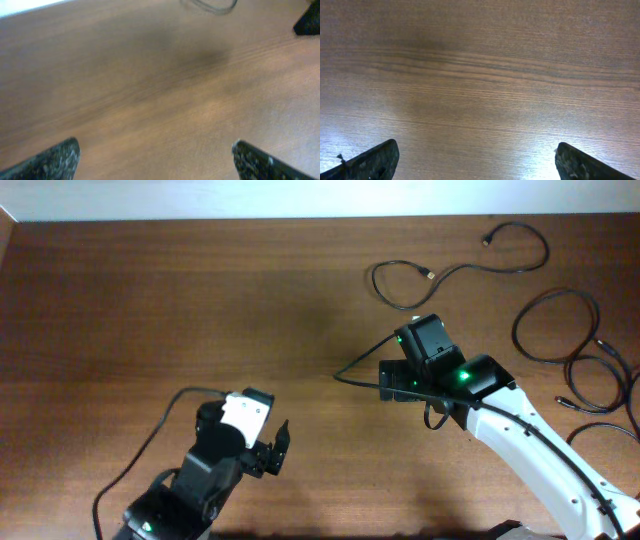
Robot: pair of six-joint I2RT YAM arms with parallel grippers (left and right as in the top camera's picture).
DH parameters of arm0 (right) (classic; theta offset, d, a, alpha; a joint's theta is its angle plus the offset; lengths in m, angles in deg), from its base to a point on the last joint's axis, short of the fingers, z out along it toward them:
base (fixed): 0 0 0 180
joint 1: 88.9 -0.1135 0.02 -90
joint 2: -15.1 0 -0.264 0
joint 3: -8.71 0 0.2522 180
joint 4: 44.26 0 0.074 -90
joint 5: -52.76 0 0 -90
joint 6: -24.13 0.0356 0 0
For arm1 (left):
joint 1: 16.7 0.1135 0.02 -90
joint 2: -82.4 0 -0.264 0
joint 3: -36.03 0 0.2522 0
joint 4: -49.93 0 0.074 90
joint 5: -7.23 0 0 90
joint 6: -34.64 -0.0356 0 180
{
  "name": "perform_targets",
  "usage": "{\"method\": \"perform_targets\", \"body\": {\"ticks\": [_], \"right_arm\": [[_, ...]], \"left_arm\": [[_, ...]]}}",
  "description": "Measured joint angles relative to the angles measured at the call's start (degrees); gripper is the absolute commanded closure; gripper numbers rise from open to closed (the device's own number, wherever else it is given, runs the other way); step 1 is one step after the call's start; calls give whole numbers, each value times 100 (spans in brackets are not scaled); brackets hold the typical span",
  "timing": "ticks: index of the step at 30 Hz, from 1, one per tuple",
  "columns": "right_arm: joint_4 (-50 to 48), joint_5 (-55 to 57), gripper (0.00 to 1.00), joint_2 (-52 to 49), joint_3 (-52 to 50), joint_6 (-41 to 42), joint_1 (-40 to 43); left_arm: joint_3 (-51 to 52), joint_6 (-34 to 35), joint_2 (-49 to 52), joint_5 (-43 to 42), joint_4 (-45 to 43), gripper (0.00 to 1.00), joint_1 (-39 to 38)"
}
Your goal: Untangle cables
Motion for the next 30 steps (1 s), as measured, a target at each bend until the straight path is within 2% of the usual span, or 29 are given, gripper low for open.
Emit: {"method": "perform_targets", "body": {"ticks": [4, 11, 14, 25, 30], "right_arm": [[-4, -22, 1, 0, 0, 2, 0], [-4, -37, 1, 0, 0, -2, 0], [-4, -39, 1, 0, 0, 2, 0], [-2, -39, 1, 0, 0, 2, 0], [-2, -37, 1, 0, 0, 2, 0]], "left_arm": [[1001, 125, -776, -726, -997, 1, 422], [1464, 151, -1506, -1224, -2461, 1, 822], [1521, 157, -1506, -1283, -2750, 1, 1029], [1759, 168, -1773, -1440, -2815, 1, 1871], [2387, 372, -2247, -1458, -3595, 1, 2170]]}}
